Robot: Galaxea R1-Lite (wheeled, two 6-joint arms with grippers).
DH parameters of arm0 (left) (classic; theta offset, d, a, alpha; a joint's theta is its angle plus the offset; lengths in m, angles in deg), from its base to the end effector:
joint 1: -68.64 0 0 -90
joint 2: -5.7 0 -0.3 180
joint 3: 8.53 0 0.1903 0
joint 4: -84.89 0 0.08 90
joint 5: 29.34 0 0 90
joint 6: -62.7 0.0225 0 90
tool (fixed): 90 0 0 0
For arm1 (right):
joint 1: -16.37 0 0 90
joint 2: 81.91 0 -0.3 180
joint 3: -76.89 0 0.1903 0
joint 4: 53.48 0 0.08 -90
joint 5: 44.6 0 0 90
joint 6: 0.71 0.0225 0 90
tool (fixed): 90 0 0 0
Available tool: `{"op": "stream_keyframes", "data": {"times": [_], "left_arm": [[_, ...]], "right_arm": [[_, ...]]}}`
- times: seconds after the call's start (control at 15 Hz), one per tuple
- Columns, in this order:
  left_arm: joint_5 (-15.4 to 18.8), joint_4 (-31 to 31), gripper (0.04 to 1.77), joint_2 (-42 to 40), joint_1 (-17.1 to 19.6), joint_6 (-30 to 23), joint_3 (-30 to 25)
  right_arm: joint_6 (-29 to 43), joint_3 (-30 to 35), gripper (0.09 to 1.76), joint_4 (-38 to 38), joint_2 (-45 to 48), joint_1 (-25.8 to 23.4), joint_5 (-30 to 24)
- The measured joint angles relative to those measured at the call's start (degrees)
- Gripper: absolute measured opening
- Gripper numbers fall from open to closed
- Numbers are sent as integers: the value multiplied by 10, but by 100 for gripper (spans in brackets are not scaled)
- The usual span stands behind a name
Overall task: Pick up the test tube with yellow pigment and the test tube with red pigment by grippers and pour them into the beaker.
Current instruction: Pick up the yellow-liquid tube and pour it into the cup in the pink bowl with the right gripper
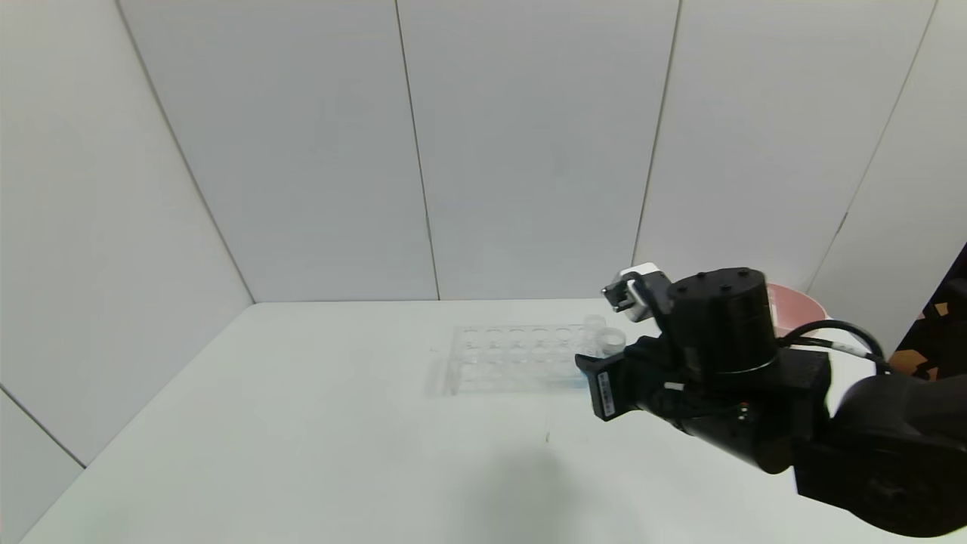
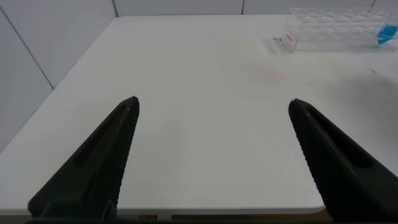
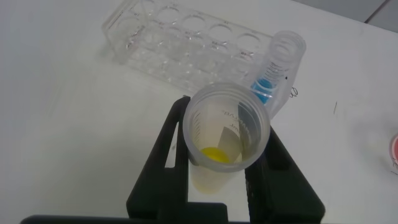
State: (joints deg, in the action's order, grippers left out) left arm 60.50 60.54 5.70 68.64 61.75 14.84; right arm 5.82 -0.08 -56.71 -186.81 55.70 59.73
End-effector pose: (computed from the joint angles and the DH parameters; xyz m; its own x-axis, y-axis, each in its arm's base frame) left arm -0.0228 0.0001 0.0737 0.9998 0.0028 -0.0171 -0.0031 0.9999 -0.0165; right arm 0.2648 0.2098 0.1582 0.8377 0.3664 -0.4049 -0.4005 0.9163 0.0006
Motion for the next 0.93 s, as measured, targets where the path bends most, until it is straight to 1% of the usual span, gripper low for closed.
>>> {"op": "stream_keyframes", "data": {"times": [0.13,0.27,0.4,0.53,0.73,0.8,0.93], "left_arm": [[0,0,172,0,0,0,0],[0,0,172,0,0,0,0],[0,0,172,0,0,0,0],[0,0,172,0,0,0,0],[0,0,172,0,0,0,0],[0,0,172,0,0,0,0],[0,0,172,0,0,0,0]], "right_arm": [[-27,50,57,-27,40,-43,-92],[-64,91,57,-64,69,-103,-189],[-122,128,57,-93,88,-180,-288],[-174,151,57,-102,98,-260,-373],[-216,156,57,-102,101,-374,-498],[-231,147,57,-101,98,-408,-528],[-262,107,57,-93,80,-466,-556]]}}
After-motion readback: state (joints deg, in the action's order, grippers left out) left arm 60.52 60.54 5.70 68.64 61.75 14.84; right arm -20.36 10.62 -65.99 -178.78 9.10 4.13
